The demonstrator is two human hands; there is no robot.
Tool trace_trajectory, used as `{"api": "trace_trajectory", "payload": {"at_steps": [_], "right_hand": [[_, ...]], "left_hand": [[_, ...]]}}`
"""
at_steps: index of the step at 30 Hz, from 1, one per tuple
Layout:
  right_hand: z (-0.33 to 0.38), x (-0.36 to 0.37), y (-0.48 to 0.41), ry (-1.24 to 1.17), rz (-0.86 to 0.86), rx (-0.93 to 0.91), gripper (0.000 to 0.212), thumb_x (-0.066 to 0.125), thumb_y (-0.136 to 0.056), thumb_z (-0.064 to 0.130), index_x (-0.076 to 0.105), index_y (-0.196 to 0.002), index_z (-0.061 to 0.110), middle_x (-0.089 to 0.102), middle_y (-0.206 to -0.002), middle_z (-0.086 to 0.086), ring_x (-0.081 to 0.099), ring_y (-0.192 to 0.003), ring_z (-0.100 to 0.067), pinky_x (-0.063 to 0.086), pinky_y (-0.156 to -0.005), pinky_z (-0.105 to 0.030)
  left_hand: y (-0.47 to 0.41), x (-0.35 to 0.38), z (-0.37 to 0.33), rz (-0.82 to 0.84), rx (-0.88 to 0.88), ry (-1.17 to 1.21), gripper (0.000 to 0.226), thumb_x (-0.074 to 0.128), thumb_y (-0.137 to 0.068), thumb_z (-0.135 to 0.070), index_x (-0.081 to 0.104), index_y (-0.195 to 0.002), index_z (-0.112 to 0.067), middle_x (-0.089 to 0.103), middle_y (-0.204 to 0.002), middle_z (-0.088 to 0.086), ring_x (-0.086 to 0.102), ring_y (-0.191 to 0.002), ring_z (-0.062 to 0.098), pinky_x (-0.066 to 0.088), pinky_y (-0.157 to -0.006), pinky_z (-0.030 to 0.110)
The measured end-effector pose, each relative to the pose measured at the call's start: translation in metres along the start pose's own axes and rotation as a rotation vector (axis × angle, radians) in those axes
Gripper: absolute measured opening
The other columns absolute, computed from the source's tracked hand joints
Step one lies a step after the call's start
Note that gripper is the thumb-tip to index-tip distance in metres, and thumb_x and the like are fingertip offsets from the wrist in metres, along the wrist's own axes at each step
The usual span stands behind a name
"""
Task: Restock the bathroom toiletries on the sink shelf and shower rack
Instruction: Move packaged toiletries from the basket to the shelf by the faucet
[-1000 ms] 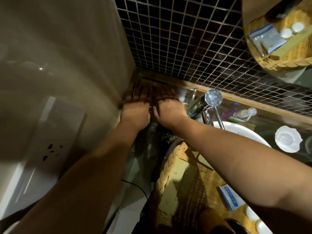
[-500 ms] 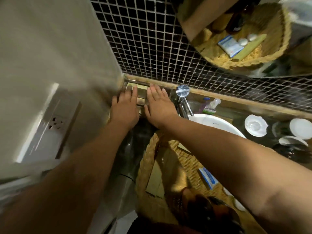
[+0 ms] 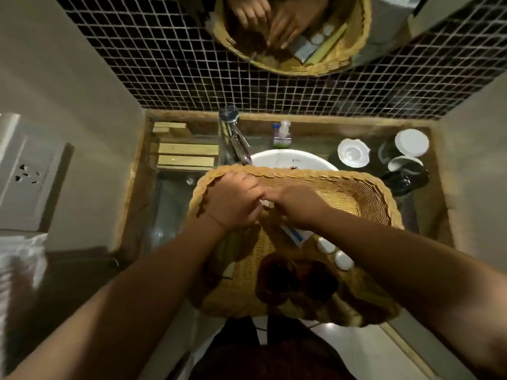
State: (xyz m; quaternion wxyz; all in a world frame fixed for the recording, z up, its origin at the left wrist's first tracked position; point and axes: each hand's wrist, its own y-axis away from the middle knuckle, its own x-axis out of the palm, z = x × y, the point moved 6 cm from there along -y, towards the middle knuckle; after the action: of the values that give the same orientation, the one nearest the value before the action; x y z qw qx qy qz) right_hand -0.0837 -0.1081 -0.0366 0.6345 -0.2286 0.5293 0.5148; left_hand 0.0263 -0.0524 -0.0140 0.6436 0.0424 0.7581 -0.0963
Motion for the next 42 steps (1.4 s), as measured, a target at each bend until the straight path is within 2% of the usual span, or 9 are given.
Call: {"api": "trace_trajectory", "payload": {"at_steps": [6, 9, 13, 20, 24, 28, 35, 39, 42], "right_hand": [[-0.033, 0.042, 0.030, -0.118, 0.038, 0.293, 0.021, 0.045, -0.093, 0.042, 0.046, -0.113, 0.035, 0.068, -0.107, 0.000, 0.062, -0.095, -0.021, 0.046, -0.078, -0.037], [-0.031, 0.053, 0.029, -0.066, 0.087, 0.294, 0.046, 0.045, -0.100, 0.040, 0.037, -0.143, 0.027, 0.056, -0.136, -0.002, 0.051, -0.118, -0.025, 0.041, -0.096, -0.041], [-0.033, 0.067, 0.016, -0.210, 0.005, 0.332, 0.061, 0.049, -0.099, 0.036, 0.027, -0.154, 0.021, 0.042, -0.153, -0.002, 0.042, -0.127, -0.028, 0.035, -0.107, -0.042], [-0.046, 0.076, 0.012, -0.268, -0.075, 0.452, 0.064, 0.056, -0.097, 0.043, 0.035, -0.154, 0.022, 0.046, -0.148, -0.002, 0.037, -0.136, -0.025, 0.038, -0.107, -0.040], [-0.046, 0.075, 0.016, -0.306, -0.110, 0.482, 0.062, 0.066, -0.090, 0.048, 0.049, -0.145, 0.027, 0.057, -0.123, -0.004, 0.049, -0.118, -0.023, 0.040, -0.090, -0.032], [-0.045, 0.071, 0.019, -0.551, -0.172, 0.510, 0.042, 0.079, -0.082, 0.035, 0.070, -0.121, 0.023, 0.064, -0.091, 0.008, 0.057, -0.084, -0.006, 0.049, -0.075, -0.027], [-0.038, 0.027, 0.020, -0.754, -0.451, 0.512, 0.013, 0.071, -0.086, 0.031, 0.076, -0.098, 0.027, 0.072, -0.082, 0.010, 0.065, -0.075, -0.006, 0.056, -0.072, -0.036], [-0.023, -0.002, 0.010, -0.810, -0.407, 0.514, 0.038, 0.067, -0.092, 0.024, 0.063, -0.130, 0.026, 0.069, -0.102, 0.011, 0.064, -0.087, -0.007, 0.054, -0.075, -0.028], [-0.004, -0.023, -0.003, -1.100, -0.400, 0.461, 0.036, 0.053, -0.102, 0.018, 0.054, -0.137, 0.025, 0.073, -0.092, -0.001, 0.072, -0.079, -0.019, 0.062, -0.072, -0.037]], "left_hand": [[0.018, 0.075, -0.004, 0.279, -0.555, 0.230, 0.060, 0.054, -0.091, -0.043, 0.042, -0.145, -0.021, 0.032, -0.154, 0.009, 0.032, -0.139, 0.028, 0.045, -0.104, 0.045], [0.023, 0.095, 0.003, 0.310, -0.628, 0.215, 0.070, 0.052, -0.092, -0.046, 0.030, -0.153, -0.020, 0.023, -0.160, 0.011, 0.029, -0.141, 0.033, 0.036, -0.112, 0.047], [0.019, 0.104, 0.000, 0.308, -0.558, 0.168, 0.069, 0.050, -0.095, -0.046, 0.026, -0.155, -0.021, 0.029, -0.160, 0.010, 0.029, -0.142, 0.034, 0.031, -0.114, 0.047], [0.018, 0.109, -0.011, 0.295, -0.453, 0.015, 0.060, 0.036, -0.100, -0.048, 0.029, -0.154, -0.023, 0.039, -0.156, 0.005, 0.038, -0.138, 0.028, 0.038, -0.107, 0.046], [0.016, 0.109, -0.013, 0.220, -0.478, 0.094, 0.059, 0.039, -0.102, -0.043, 0.027, -0.155, -0.018, 0.051, -0.145, 0.005, 0.048, -0.127, 0.026, 0.042, -0.100, 0.041], [0.014, 0.103, -0.007, 0.078, -0.644, 0.461, 0.058, 0.053, -0.100, -0.031, 0.034, -0.153, -0.016, 0.057, -0.134, 0.006, 0.052, -0.120, 0.022, 0.043, -0.096, 0.030], [0.001, 0.048, 0.012, -0.247, -0.602, 0.588, 0.035, 0.055, -0.099, -0.022, 0.063, -0.133, -0.016, 0.055, -0.112, 0.002, 0.051, -0.100, 0.009, 0.047, -0.092, 0.026], [-0.005, 0.008, 0.022, -0.306, -0.509, 0.592, 0.032, 0.051, -0.102, -0.019, 0.065, -0.131, -0.015, 0.063, -0.122, 0.007, 0.056, -0.109, 0.013, 0.042, -0.100, 0.025], [-0.008, -0.028, 0.038, -0.333, -0.531, 0.588, 0.032, 0.051, -0.103, -0.025, 0.064, -0.132, -0.020, 0.068, -0.113, 0.001, 0.059, -0.103, 0.011, 0.044, -0.094, 0.023]]}}
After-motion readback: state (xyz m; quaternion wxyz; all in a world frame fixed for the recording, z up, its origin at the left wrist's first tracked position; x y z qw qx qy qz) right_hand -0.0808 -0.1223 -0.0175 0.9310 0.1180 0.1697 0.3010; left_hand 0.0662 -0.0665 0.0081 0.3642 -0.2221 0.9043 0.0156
